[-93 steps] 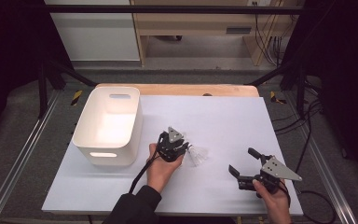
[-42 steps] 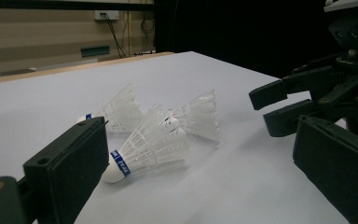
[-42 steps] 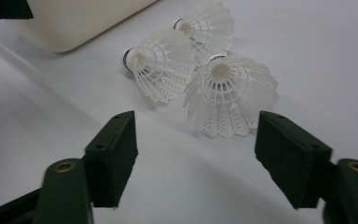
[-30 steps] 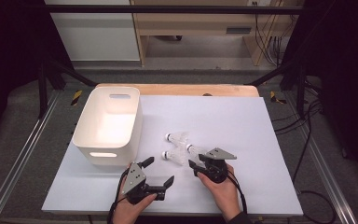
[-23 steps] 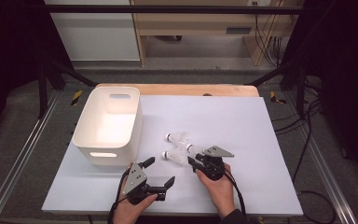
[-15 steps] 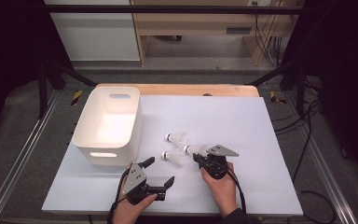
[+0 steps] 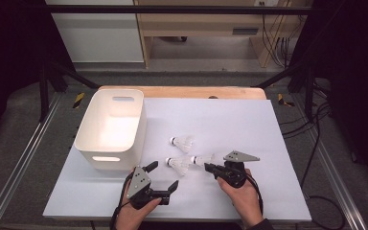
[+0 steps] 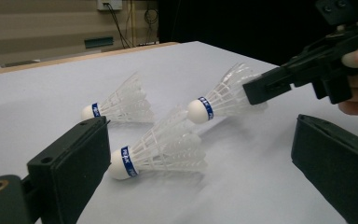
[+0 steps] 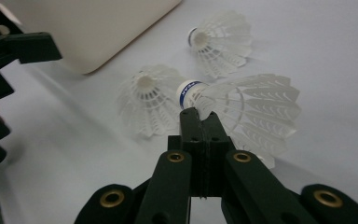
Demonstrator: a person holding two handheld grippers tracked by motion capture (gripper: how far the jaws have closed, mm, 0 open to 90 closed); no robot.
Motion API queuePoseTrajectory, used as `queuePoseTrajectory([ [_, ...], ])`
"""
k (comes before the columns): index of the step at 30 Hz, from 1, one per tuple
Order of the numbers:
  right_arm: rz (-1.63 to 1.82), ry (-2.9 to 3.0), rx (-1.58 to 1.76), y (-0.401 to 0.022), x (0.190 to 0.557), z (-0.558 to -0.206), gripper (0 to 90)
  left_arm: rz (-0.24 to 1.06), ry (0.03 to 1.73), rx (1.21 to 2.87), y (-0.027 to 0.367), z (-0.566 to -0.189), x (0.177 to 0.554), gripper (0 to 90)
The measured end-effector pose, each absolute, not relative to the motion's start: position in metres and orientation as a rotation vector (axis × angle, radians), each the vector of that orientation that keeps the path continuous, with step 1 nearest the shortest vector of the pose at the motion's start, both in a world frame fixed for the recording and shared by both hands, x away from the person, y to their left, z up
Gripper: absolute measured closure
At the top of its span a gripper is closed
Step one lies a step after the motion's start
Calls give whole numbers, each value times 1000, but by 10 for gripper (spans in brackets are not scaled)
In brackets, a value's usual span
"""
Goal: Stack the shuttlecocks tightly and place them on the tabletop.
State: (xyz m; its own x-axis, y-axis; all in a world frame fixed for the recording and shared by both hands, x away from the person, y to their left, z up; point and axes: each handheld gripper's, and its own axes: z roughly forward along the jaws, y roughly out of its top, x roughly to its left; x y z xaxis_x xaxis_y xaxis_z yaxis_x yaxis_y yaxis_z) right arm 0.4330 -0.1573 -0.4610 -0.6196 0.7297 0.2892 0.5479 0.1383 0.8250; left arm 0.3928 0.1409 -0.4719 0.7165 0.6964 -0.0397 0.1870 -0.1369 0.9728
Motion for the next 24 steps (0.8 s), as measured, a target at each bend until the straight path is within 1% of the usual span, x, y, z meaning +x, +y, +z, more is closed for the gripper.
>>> queuePoseTrajectory([
  [4,1534,2261,1233,-151,429,-460,900,510,720,1689,141,-473,393,45],
  [14,1581,2340,1221,-126,456,-472,900,504,719,1694,140,-473,393,46],
  [24,1602,2371,1226,-121,472,-480,900,502,717,1697,138,-473,392,48],
])
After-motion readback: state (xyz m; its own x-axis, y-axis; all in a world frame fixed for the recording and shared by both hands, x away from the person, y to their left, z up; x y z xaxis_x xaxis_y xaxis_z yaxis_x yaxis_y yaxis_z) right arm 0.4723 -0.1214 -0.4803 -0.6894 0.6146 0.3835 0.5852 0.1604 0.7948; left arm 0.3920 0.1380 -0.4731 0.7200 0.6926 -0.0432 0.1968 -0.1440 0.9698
